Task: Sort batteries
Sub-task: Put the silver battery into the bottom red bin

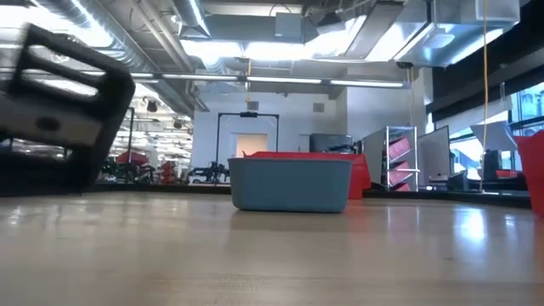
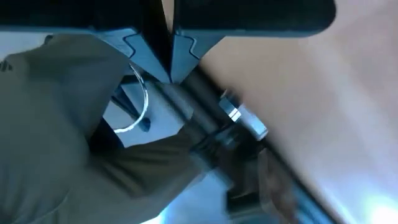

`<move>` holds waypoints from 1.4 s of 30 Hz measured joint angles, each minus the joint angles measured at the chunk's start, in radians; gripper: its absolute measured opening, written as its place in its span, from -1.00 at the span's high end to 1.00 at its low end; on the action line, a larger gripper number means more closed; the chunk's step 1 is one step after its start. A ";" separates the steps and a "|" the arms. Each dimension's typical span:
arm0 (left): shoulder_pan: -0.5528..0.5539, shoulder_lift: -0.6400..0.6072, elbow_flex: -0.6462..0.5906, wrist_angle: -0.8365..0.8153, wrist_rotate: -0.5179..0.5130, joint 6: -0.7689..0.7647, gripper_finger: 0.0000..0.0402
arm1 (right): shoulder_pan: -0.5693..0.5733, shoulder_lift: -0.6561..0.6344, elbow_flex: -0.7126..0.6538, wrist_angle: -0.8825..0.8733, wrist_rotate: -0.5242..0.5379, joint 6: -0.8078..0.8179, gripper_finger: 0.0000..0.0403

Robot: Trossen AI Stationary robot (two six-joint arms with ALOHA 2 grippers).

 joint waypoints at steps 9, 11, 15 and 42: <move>-0.025 0.129 0.102 0.066 -0.255 -0.077 1.00 | 0.100 -0.002 0.166 -0.023 0.100 0.000 1.00; -0.024 0.130 0.102 0.060 -0.331 -0.106 1.00 | 0.133 -0.002 0.175 -0.021 0.154 0.000 1.00; -0.019 0.132 0.099 0.071 -0.424 -0.137 1.00 | 0.192 -0.002 0.183 -0.018 0.246 0.008 1.00; 0.078 0.117 0.096 0.084 -0.146 -0.103 1.00 | 0.250 0.175 0.181 -0.064 0.262 0.384 1.00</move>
